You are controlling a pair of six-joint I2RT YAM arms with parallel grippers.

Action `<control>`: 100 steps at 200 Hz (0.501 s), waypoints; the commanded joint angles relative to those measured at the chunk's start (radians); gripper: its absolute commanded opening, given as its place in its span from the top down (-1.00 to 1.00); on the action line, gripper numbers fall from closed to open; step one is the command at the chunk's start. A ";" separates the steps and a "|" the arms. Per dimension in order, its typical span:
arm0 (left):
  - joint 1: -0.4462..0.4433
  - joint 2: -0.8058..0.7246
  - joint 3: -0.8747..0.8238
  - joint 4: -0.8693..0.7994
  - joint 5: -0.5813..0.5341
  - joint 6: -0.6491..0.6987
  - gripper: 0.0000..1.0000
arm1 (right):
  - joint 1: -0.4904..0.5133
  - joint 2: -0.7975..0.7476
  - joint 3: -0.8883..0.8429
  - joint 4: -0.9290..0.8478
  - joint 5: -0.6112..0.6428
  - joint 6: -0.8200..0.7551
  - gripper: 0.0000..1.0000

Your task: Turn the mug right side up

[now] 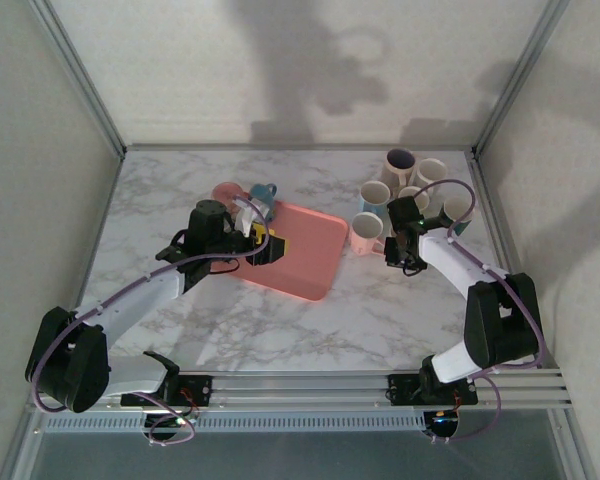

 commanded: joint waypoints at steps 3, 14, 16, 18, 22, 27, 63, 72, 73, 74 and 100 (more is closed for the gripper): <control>-0.009 -0.001 0.022 -0.004 -0.013 0.005 -0.31 | 0.000 -0.005 -0.010 0.009 0.003 -0.002 0.27; -0.009 -0.004 0.024 -0.007 -0.016 0.005 -0.31 | -0.001 -0.016 -0.002 -0.015 -0.004 0.000 0.13; -0.008 -0.004 0.024 -0.008 -0.016 0.005 -0.31 | 0.000 -0.019 0.001 -0.022 -0.004 0.000 0.11; -0.009 -0.004 0.024 -0.010 -0.016 0.005 -0.32 | -0.001 -0.023 0.003 -0.028 -0.004 0.000 0.10; -0.009 -0.005 0.026 -0.013 -0.018 0.004 -0.32 | 0.000 -0.031 0.007 -0.043 -0.003 0.001 0.07; -0.008 -0.008 0.028 -0.015 -0.018 0.005 -0.32 | -0.001 -0.045 0.013 -0.065 0.002 0.003 0.05; -0.009 -0.026 0.024 -0.026 -0.031 0.000 -0.32 | -0.018 -0.193 0.054 -0.230 -0.016 -0.035 -0.02; -0.009 -0.029 0.025 -0.034 -0.036 0.004 -0.32 | -0.026 -0.229 0.069 -0.271 -0.044 -0.058 -0.04; -0.009 -0.028 0.025 -0.035 -0.037 0.004 -0.32 | -0.027 -0.234 0.070 -0.275 -0.048 -0.062 -0.04; -0.008 -0.028 0.025 -0.036 -0.037 0.005 -0.32 | -0.027 -0.237 0.072 -0.278 -0.051 -0.064 -0.04; -0.009 -0.026 0.030 -0.055 -0.054 0.006 -0.32 | -0.040 -0.322 0.117 -0.350 -0.168 -0.131 -0.06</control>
